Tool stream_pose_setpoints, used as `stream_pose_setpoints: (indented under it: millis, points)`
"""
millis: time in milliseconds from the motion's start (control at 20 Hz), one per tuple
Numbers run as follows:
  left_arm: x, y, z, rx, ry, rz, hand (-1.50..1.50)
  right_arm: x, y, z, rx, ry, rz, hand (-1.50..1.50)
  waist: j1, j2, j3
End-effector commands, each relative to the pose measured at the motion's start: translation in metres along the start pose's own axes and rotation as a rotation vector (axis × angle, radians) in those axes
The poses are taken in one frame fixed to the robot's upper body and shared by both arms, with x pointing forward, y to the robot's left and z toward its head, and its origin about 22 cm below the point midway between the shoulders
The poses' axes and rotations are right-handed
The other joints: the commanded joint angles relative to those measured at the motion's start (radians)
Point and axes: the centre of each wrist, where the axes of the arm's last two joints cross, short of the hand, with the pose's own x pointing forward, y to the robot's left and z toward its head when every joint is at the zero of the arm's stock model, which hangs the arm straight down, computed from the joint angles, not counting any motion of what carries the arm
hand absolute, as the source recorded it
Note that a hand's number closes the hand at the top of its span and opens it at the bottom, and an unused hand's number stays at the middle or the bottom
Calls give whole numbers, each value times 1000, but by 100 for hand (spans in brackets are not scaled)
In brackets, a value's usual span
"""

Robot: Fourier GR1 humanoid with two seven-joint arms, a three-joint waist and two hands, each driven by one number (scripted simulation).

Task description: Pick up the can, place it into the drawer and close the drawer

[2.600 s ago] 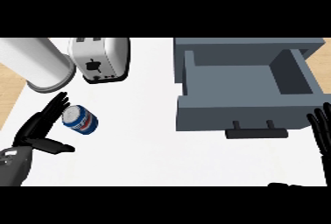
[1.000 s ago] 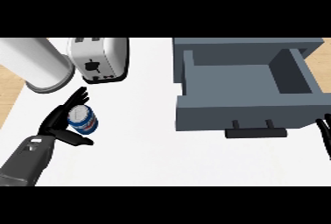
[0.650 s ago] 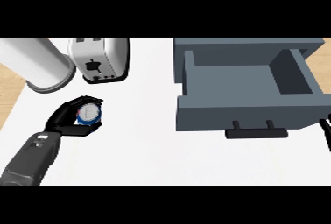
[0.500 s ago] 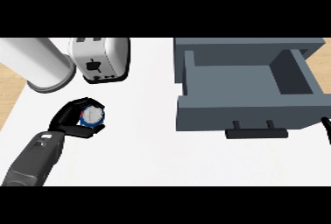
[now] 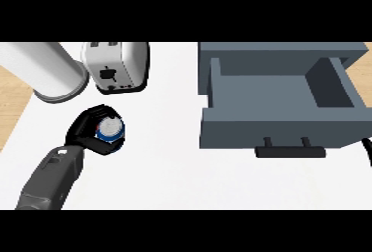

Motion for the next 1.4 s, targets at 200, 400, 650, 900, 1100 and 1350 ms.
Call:
stream_pose_setpoints:
  millis: [200, 400, 650, 900, 1100, 1350]
  points:
    - [4, -40, -20, 356, -63, 24, 150, 7, -3, 9, -12, -4, 3, -150, 12, -7, 2]
    - [21, -49, -9, 296, -108, 15, 150, 9, -20, 18, -16, 7, 18, -150, 18, -9, 2]
    - [82, -75, -34, 234, -168, -33, 150, 3, -6, 15, -27, -26, 10, -150, 17, -8, 2]
    - [120, -116, -43, 221, -193, -36, 150, 12, -15, 1, -10, -18, 2, -150, 2, 0, 0]
    - [169, -169, -53, 145, -175, -27, 150, 4, -12, 12, -9, -14, 0, -150, -4, -3, 0]
    - [214, -185, -73, 135, -201, -86, 150, 6, -3, 14, -31, -19, 13, -150, -8, 1, 0]
